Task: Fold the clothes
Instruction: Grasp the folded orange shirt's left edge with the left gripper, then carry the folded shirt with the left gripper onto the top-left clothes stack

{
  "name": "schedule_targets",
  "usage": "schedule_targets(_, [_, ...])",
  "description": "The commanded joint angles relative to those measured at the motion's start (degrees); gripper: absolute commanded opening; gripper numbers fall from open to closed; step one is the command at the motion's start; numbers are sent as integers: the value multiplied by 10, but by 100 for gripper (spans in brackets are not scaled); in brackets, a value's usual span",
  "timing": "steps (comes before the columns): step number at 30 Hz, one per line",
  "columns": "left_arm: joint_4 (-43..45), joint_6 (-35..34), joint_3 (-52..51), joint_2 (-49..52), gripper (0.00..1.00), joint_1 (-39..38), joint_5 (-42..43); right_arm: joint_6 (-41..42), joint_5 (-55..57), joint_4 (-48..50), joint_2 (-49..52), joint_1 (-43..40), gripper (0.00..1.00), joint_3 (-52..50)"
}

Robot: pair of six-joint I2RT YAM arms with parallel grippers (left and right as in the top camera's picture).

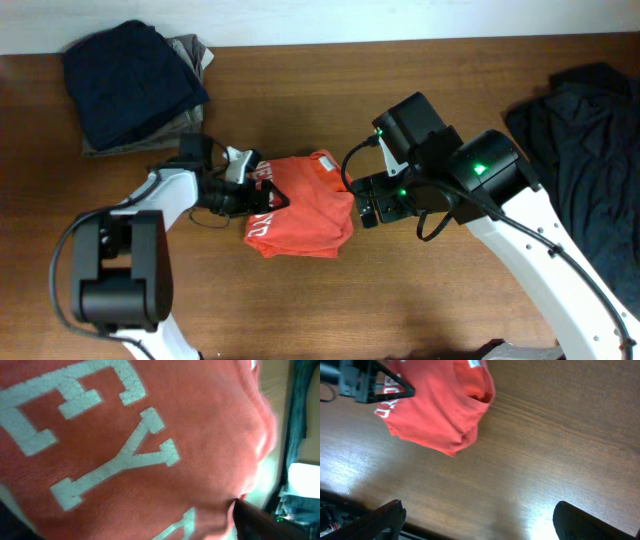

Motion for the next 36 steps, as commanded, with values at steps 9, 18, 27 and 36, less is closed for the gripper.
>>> schedule_targets(9, [62,-25,-16,91,10,-18,7,5,3,2,2,3,99,-2])
schedule_targets(18, [35,-25,102,90,0,-17,-16,5,3,-2,2,3,99,-2])
schedule_targets(27, [-97,-17,348,90,0,-2,-225,3,9,-14,2,3,99,-2])
schedule_targets(36, [-65,32,428,91,0,37,-323,3,9,-32,2,3,99,-2])
